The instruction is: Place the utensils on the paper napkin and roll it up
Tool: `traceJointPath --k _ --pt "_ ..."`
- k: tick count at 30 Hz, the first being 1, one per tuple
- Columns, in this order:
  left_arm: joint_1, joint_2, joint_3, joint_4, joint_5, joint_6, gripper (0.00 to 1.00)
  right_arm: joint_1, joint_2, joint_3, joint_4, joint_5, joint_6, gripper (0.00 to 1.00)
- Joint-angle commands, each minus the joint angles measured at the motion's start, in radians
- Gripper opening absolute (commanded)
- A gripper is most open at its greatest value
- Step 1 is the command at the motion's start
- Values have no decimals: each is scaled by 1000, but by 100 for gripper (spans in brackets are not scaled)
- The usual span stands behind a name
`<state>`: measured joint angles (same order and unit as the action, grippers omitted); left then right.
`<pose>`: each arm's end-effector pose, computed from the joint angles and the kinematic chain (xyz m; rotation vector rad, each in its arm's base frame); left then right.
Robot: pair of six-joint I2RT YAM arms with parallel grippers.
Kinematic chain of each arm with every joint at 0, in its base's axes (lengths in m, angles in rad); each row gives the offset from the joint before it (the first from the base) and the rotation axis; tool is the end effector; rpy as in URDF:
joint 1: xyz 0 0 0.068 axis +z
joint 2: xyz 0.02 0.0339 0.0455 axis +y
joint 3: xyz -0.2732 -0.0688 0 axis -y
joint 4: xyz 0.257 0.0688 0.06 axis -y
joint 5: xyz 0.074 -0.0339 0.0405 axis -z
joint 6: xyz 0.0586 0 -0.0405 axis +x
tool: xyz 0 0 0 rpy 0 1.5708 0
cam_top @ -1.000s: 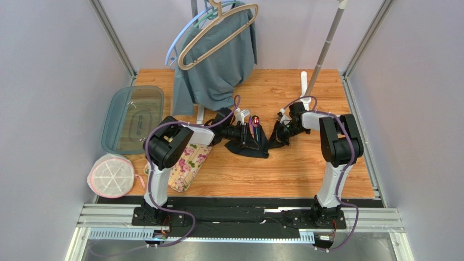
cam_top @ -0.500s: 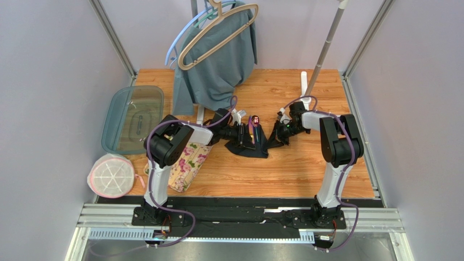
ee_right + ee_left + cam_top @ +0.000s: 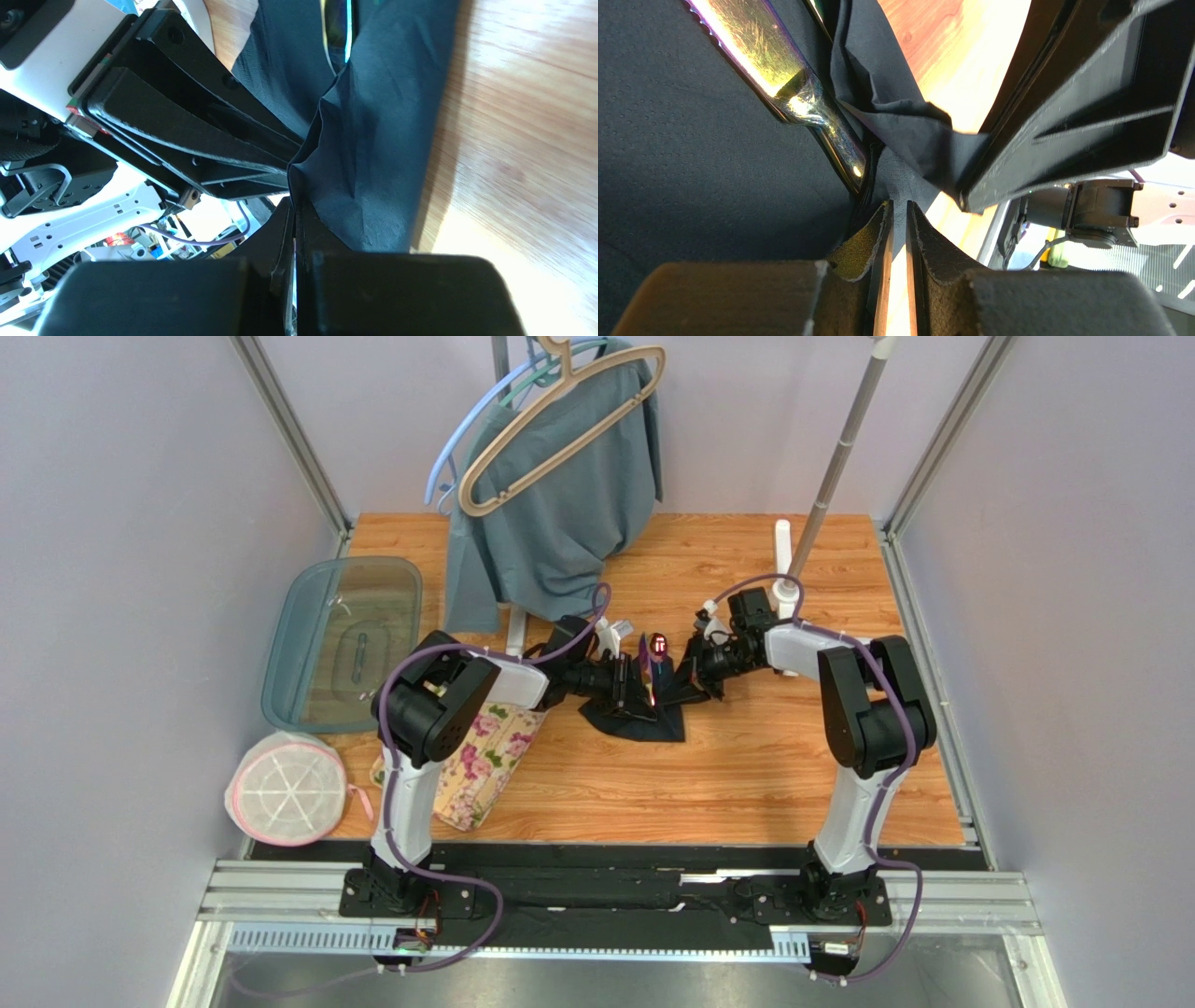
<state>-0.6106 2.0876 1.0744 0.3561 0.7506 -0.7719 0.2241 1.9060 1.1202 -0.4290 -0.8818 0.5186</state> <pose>0.3330 -0.2818 0.0933 0.2765 2.4894 -1.5169 0.3534 0.1269 0.1278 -0.1751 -2.7951 -1.4092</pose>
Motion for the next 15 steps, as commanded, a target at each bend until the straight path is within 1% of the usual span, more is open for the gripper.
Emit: traceJointPath --k 1,5,11,15 --pt "5 9 25 -9 -10 19 20 15 10 27 64 -20 49 0" --pt "5 14 24 -11 -10 17 20 15 -5 27 61 -3 49 0" --pt "5 15 22 -6 -11 19 20 34 -19 29 157 -36 129 0" --pt "5 6 19 -6 -10 20 20 57 13 29 177 -36 143 0"
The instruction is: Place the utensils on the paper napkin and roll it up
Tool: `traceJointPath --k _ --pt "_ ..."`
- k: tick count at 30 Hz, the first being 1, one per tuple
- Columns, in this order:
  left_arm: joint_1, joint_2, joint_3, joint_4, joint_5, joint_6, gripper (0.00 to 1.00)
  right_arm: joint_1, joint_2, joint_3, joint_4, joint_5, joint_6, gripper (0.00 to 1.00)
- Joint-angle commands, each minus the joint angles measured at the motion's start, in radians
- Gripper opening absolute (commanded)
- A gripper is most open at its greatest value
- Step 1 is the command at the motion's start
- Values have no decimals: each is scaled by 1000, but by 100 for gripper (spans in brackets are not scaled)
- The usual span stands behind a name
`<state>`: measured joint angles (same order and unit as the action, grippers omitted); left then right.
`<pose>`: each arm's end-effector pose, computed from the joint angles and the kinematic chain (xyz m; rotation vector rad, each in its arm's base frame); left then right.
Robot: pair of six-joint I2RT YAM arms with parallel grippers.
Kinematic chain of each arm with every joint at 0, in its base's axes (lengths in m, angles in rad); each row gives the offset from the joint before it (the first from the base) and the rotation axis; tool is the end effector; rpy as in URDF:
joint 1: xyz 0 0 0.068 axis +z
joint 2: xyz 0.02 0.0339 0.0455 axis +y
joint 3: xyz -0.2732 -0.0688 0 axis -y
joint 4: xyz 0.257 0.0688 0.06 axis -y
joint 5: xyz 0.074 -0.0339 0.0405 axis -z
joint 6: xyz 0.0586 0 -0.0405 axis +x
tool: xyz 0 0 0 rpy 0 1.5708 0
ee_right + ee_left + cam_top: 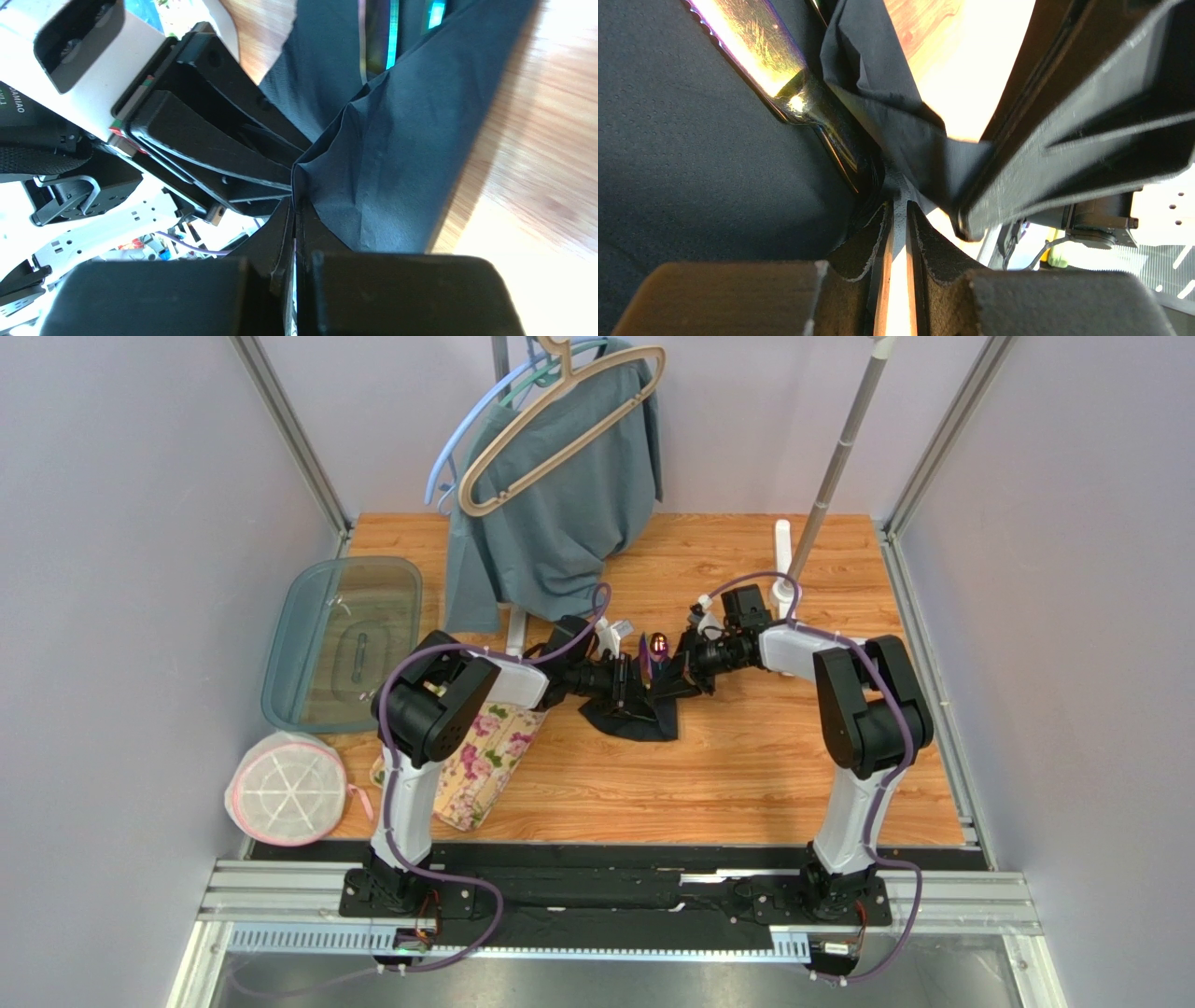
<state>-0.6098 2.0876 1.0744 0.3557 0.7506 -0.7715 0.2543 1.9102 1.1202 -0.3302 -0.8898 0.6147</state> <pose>0.3332 -0.2815 0.0933 0.2758 2.4894 -1.5163 0.3590 0.1404 0.1310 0.1975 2.7624 1.4562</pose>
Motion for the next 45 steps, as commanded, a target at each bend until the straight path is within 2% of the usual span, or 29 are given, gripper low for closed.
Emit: traceJointPath --k 1,20,29,45 --pt "4 2 19 -7 -8 18 20 28 18 27 82 -26 43 0" --pt "15 -164 -45 -27 46 14 23 14 58 12 56 31 -36 0" --pt "33 -205 -90 -168 47 92 22 14 52 21 59 35 -26 0" --pt "33 -112 -51 -228 0 118 14 57 39 9 154 40 88 0"
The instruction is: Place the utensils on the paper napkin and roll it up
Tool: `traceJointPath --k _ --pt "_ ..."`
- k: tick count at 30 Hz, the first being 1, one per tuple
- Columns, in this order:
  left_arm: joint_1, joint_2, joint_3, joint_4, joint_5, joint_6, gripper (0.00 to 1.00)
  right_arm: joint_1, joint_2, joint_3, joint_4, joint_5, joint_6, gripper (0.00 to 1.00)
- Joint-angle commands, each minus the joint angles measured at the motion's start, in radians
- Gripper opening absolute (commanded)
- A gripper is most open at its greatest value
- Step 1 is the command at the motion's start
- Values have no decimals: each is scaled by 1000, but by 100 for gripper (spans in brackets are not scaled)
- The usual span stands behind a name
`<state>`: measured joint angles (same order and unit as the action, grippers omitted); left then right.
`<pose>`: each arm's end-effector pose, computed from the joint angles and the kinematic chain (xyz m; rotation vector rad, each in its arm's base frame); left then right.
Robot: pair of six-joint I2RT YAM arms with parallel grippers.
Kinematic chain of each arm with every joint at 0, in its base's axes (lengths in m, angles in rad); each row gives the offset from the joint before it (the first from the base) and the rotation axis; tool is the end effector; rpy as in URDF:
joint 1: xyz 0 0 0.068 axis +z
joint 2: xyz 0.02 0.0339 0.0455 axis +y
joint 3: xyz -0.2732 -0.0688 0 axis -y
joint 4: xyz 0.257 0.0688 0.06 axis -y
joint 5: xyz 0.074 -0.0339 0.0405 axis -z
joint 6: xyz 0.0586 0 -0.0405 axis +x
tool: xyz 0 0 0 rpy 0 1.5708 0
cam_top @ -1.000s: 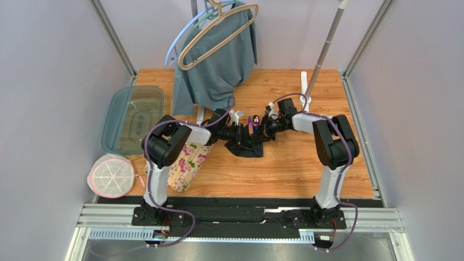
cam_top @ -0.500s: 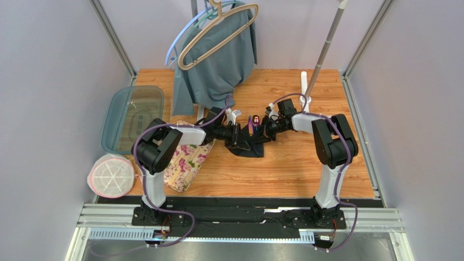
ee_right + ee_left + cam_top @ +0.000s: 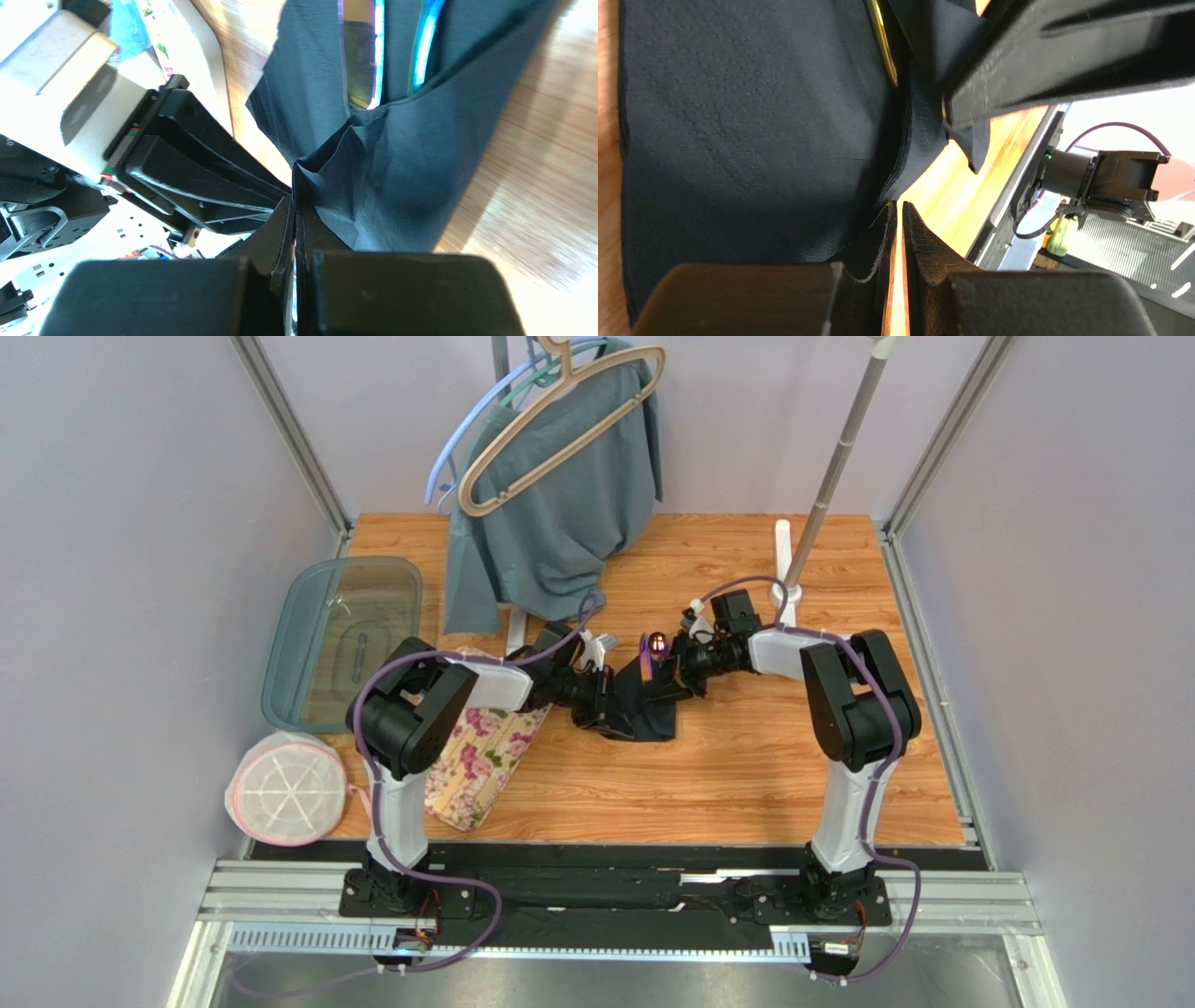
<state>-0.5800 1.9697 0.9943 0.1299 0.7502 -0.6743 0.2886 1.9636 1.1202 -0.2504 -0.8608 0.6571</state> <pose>0.3106 -0.2512 0.0987 0.2679 2.6390 -1.4205 0.3629 0.1541 0.1142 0.2030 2.7726 1.4352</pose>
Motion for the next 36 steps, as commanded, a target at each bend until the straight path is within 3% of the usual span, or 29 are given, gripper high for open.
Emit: traceJointPath --k 1,14,19,26,36 --pt "3 6 27 -3 1 21 14 26 -5 13 77 11 50 0" --pt "3 -37 6 25 21 25 15 52 60 16 145 39 59 0" --pt "20 -103 -43 94 49 4 24 53 73 13 161 36 52 0" --pt "32 -138 -56 97 -35 -11 42 61 72 15 181 25 50 0" --pt "31 -75 -8 137 -106 -13 45 66 72 16 184 5 53 0"
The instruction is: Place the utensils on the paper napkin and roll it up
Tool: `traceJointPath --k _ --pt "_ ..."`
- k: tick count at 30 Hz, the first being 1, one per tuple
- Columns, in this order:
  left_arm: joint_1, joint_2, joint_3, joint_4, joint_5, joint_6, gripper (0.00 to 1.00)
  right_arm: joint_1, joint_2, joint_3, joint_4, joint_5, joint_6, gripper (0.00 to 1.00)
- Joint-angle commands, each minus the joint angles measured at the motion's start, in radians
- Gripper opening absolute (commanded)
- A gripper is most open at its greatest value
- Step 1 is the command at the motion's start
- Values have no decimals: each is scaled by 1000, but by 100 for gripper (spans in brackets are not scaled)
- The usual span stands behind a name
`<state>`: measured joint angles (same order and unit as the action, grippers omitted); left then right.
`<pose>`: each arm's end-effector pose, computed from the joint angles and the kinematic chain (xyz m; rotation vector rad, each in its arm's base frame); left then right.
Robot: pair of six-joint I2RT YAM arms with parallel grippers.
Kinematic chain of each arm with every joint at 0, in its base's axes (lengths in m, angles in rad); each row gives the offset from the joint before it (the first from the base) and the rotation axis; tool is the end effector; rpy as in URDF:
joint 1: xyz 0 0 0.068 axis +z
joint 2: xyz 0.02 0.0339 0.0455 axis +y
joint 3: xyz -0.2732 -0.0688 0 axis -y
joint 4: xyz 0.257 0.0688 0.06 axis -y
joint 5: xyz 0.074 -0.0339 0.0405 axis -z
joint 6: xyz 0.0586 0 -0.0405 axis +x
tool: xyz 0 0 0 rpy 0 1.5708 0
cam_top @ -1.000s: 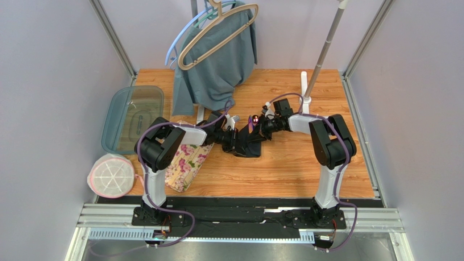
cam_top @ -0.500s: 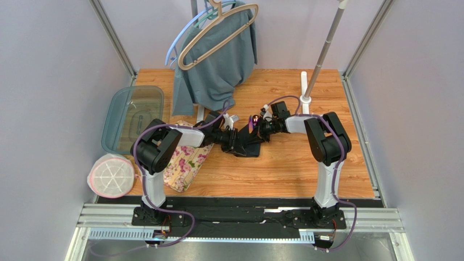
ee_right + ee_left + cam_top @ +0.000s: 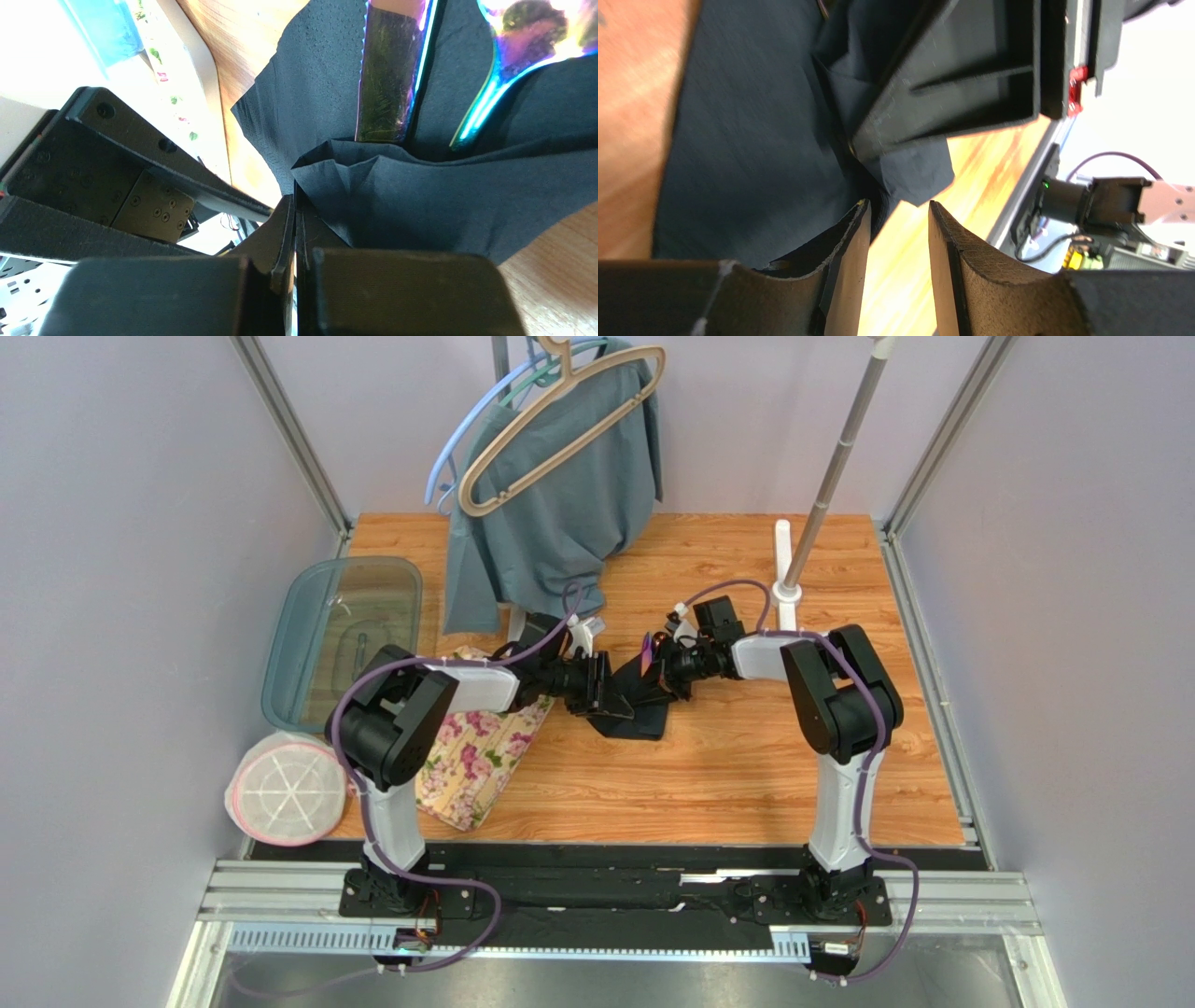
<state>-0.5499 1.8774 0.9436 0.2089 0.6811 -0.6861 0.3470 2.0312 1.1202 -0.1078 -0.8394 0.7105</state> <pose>0.3158 -0.2369 0.1238 0.2263 2.5061 -1.3657 0.3666 0.1790 0.0956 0.1542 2.7481 1.4422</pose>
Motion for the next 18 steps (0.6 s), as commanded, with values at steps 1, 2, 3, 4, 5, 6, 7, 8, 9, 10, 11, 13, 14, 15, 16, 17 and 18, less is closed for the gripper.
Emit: traceJointPath --k 1,2,3,4,5,6,7,8,9,10,11,13,14,15,16,17,18 --pt "1 23 47 64 -43 -4 45 7 3 16 40 -18 0 0" --pt "-1 28 50 69 -45 -6 45 7 3 16 42 -20 1 0" --pt "-2 31 53 72 -46 -6 45 9 1 15 43 -20 3 0" --pt "-4 35 55 75 -54 -4 45 7 1 15 43 -21 6 0" --pt "-5 37 57 75 -58 -4 45 6 1 15 43 -24 7 0" --pt "-10 40 58 81 -61 -3 45 7 0 18 45 -26 9 0" --pt "-10 46 60 80 -64 -1 44 7 1 18 43 -27 7 0" --pt "-13 49 64 80 -69 -3 44 9 1 18 43 -29 9 0" --pt "-16 52 66 80 -72 -3 43 7 0 16 45 -29 10 0" --pt "-18 57 67 80 -78 -6 43 7 -3 16 48 -29 14 0" --pt "-19 58 67 80 -80 -7 42 7 -2 15 48 -29 15 0" --pt "-22 65 66 83 -86 -10 41 6 -3 15 53 -33 20 0" --pt "-22 66 67 84 -87 -9 40 7 -2 15 54 -35 23 0" --pt "-24 66 67 78 -91 -7 39 7 -3 15 54 -36 24 0" --pt "-25 68 66 76 -101 -6 38 7 -3 13 54 -40 24 0" --pt "-25 69 66 76 -103 -6 36 9 -5 13 54 -40 24 0" --pt "-25 68 66 72 -104 -6 34 9 -6 12 56 -40 24 0"
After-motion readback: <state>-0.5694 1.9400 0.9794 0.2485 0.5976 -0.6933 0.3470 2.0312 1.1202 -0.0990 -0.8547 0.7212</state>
